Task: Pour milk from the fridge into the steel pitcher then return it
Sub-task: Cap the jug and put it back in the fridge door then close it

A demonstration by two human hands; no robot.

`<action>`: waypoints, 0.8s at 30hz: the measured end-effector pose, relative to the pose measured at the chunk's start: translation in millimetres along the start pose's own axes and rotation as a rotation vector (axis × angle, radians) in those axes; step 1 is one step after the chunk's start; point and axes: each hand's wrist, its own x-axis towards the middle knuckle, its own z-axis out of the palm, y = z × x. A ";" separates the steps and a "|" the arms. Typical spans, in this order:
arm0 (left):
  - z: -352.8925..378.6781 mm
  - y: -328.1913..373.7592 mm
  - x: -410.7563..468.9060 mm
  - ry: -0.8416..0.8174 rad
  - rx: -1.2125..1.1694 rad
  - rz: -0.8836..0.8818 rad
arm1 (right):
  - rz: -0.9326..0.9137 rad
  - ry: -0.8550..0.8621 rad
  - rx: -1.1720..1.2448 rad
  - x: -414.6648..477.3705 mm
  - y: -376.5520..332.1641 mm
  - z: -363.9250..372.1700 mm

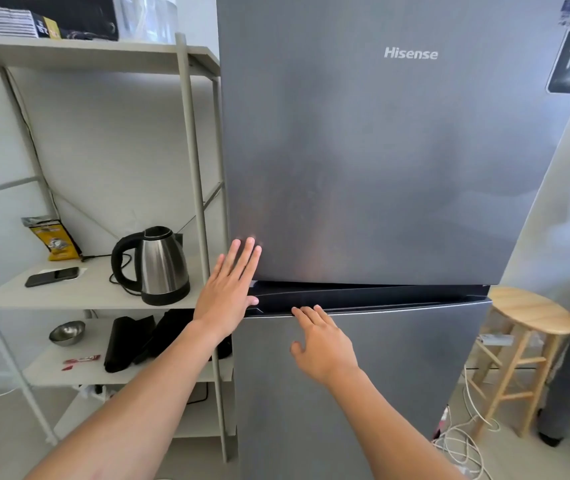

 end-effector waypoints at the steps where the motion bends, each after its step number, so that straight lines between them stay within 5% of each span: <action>1: 4.2 -1.4 1.2 0.016 0.017 0.004 | 0.008 -0.002 0.003 3.0 -0.5 0.5; 24: 70.3 -14.3 22.5 0.320 0.076 0.045 | 0.077 -0.009 -0.034 39.2 -1.5 15.9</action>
